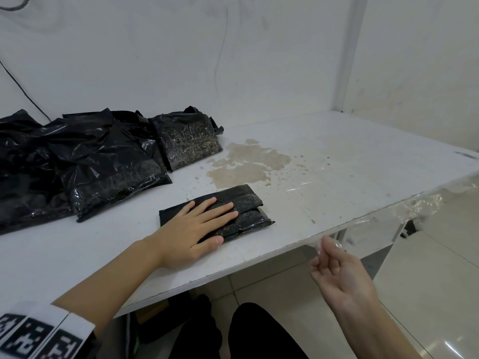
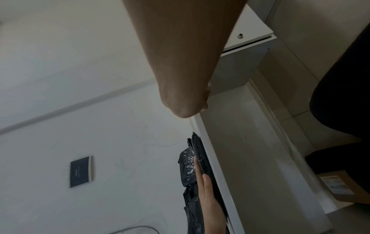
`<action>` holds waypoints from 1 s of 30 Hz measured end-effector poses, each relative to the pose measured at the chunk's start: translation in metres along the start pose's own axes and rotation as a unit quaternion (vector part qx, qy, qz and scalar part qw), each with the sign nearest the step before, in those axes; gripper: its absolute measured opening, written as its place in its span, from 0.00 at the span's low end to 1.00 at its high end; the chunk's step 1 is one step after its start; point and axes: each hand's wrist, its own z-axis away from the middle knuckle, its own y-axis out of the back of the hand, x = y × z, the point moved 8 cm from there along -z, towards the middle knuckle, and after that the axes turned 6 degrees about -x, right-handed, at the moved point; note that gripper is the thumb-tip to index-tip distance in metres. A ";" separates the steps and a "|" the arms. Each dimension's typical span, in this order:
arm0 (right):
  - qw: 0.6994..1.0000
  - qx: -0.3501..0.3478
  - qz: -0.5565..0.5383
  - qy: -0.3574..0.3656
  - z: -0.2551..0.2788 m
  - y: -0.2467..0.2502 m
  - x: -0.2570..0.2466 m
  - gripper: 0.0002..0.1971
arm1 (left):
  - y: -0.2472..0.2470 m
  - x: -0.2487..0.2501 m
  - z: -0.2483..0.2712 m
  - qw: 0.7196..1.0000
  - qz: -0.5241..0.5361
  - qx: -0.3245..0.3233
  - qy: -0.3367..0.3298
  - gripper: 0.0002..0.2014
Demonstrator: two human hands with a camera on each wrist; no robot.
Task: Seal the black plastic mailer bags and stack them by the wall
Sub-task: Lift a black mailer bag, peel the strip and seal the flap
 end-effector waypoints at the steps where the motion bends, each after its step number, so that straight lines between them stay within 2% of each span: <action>1: 1.000 -0.005 0.006 0.008 0.001 -0.003 -0.005 0.05 | 0.000 0.000 0.000 1.000 -0.001 -0.001 0.001 0.29; 6: 0.996 -0.052 0.025 0.065 0.006 -0.035 -0.035 0.17 | 0.001 0.000 0.000 1.000 -0.003 -0.010 0.008 0.26; 11: 0.992 -0.107 0.054 0.040 -0.001 -0.091 -0.049 0.05 | 0.001 0.001 0.000 1.000 0.004 -0.008 0.003 0.27; 19: 0.983 -0.166 0.075 0.008 -0.022 -0.175 -0.053 0.07 | 0.003 0.001 0.001 1.000 0.005 -0.005 0.012 0.28; 24: 0.971 -0.225 0.075 0.026 -0.025 -0.236 -0.079 0.07 | 0.003 0.005 0.000 1.000 -0.006 -0.007 0.008 0.28; 30: 0.955 -0.274 0.108 -0.030 -0.025 -0.276 -0.064 0.06 | 0.009 0.004 0.004 1.000 0.005 0.021 0.017 0.26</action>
